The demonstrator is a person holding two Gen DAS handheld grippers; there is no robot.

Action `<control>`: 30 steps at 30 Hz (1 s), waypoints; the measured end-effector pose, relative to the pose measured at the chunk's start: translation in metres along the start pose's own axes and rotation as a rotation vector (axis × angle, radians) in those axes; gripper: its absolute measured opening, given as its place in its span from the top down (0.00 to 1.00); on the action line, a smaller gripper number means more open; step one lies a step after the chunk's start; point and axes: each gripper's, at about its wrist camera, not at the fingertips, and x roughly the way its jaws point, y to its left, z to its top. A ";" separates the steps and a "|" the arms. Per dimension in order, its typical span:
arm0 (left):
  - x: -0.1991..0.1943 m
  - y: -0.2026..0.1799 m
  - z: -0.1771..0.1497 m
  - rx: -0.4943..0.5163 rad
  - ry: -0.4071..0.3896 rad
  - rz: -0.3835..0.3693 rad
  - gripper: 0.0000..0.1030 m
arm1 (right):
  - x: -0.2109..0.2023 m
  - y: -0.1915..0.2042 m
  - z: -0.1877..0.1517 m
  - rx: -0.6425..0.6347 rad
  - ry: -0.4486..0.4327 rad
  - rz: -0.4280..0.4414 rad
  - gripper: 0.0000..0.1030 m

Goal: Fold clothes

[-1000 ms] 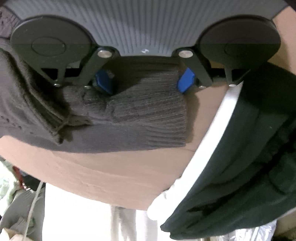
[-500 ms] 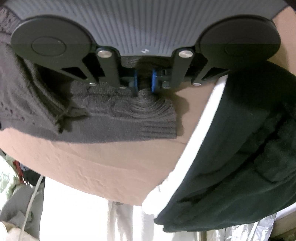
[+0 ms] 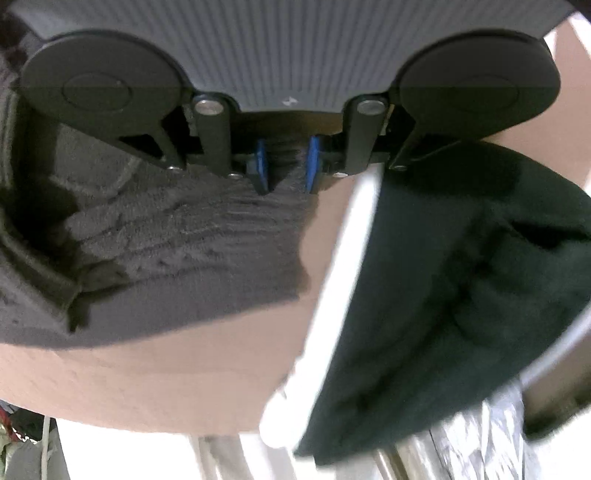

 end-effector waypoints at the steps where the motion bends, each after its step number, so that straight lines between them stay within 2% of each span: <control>1: -0.011 0.003 0.001 -0.020 -0.028 0.003 0.76 | -0.012 -0.006 -0.003 0.033 -0.031 -0.003 0.76; 2: -0.023 0.011 0.000 -0.087 -0.030 -0.061 0.62 | -0.024 -0.013 -0.006 0.066 -0.061 -0.006 0.61; 3: -0.034 0.020 -0.001 -0.178 -0.029 -0.158 0.57 | -0.036 -0.019 -0.009 0.098 -0.092 -0.010 0.54; 4: -0.046 0.029 -0.005 -0.289 -0.024 -0.299 0.57 | -0.050 -0.028 -0.014 0.117 -0.118 -0.029 0.47; 5: -0.057 0.031 -0.008 -0.332 -0.036 -0.374 0.57 | -0.064 -0.036 -0.018 0.136 -0.144 -0.047 0.47; 6: -0.069 0.027 -0.009 -0.333 -0.064 -0.402 0.56 | -0.079 -0.043 -0.026 0.152 -0.163 -0.073 0.47; 9: -0.103 -0.002 -0.009 -0.228 -0.180 -0.454 0.46 | -0.124 -0.076 -0.054 0.228 -0.239 -0.184 0.46; 10: -0.111 -0.014 -0.008 -0.185 -0.209 -0.477 0.45 | -0.140 -0.090 -0.067 0.285 -0.255 -0.243 0.46; 11: -0.114 -0.028 -0.007 -0.155 -0.201 -0.527 0.45 | -0.155 -0.104 -0.080 0.342 -0.270 -0.301 0.46; 14: -0.113 -0.076 -0.005 -0.095 -0.098 -0.696 0.45 | -0.202 -0.146 -0.120 0.511 -0.313 -0.478 0.45; 16: -0.116 -0.115 -0.001 -0.004 -0.063 -0.732 0.46 | -0.223 -0.160 -0.134 0.544 -0.251 -0.684 0.45; 17: -0.120 -0.134 0.003 0.051 -0.063 -0.736 0.47 | -0.237 -0.168 -0.142 0.553 -0.250 -0.724 0.45; 19: -0.131 -0.174 0.010 0.146 -0.065 -0.767 0.52 | -0.263 -0.185 -0.158 0.606 -0.319 -0.696 0.44; 20: -0.135 -0.194 0.012 0.179 -0.047 -0.809 0.55 | -0.272 -0.197 -0.166 0.655 -0.385 -0.682 0.38; 23: -0.145 -0.257 0.016 0.226 0.080 -1.008 0.59 | -0.300 -0.236 -0.199 0.838 -0.580 -0.660 0.23; 25: -0.151 -0.294 0.013 0.275 0.074 -1.011 0.59 | -0.308 -0.259 -0.222 0.978 -0.651 -0.680 0.23; 27: -0.149 -0.320 0.008 0.288 0.075 -0.997 0.59 | -0.310 -0.282 -0.240 1.055 -0.722 -0.653 0.23; 30: -0.120 -0.343 0.004 0.252 0.204 -0.977 0.59 | -0.303 -0.315 -0.245 1.093 -0.777 -0.637 0.23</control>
